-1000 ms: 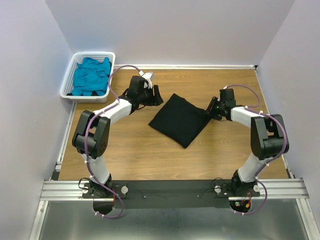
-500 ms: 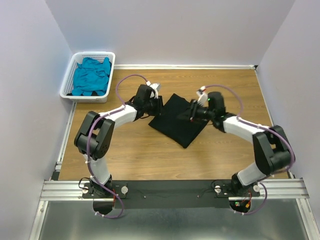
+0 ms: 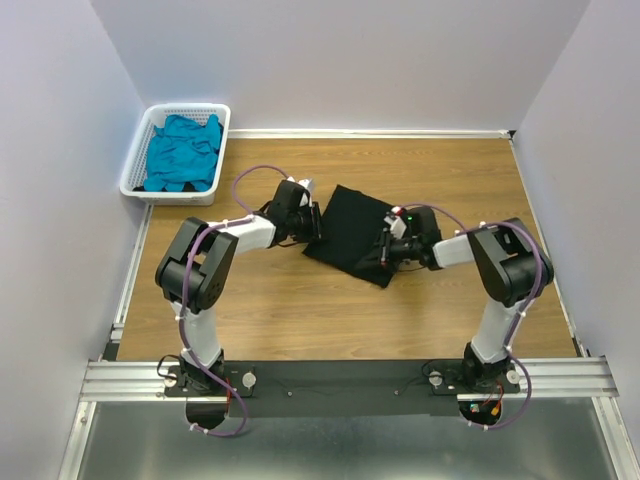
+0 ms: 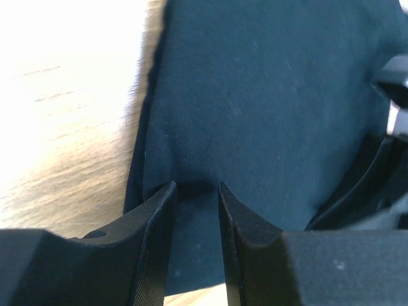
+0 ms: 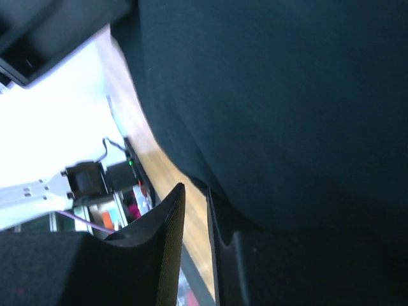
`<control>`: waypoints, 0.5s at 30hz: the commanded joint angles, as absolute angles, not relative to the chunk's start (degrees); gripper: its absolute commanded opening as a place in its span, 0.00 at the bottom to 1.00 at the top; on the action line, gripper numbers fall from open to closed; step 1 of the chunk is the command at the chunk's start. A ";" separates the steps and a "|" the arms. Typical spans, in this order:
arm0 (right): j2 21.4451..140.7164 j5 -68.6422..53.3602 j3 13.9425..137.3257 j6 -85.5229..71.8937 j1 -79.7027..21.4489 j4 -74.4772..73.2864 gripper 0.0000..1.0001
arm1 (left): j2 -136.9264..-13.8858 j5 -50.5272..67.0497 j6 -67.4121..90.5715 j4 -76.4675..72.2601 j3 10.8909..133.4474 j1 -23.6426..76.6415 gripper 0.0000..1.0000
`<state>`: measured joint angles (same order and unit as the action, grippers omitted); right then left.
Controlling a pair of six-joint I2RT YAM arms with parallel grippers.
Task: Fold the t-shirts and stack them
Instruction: Fold the tshirt
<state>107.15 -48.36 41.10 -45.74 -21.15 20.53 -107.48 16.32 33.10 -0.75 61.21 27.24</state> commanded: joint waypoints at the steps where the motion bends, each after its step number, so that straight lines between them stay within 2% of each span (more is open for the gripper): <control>1: 109.33 -44.73 40.61 -35.79 -11.20 11.51 0.28 | -109.25 15.20 39.53 0.97 56.00 27.42 0.39; 6: 107.50 -46.92 45.78 -28.66 -7.12 5.20 0.31 | -105.66 19.33 44.29 -4.13 50.89 28.30 0.38; 11: 100.56 -48.25 52.80 -29.79 -6.86 4.22 0.35 | -101.08 18.99 45.26 -4.92 50.01 30.06 0.39; 15: 103.35 -47.98 61.59 -30.76 -5.71 4.04 0.38 | -99.93 18.11 44.74 -4.66 50.89 30.94 0.42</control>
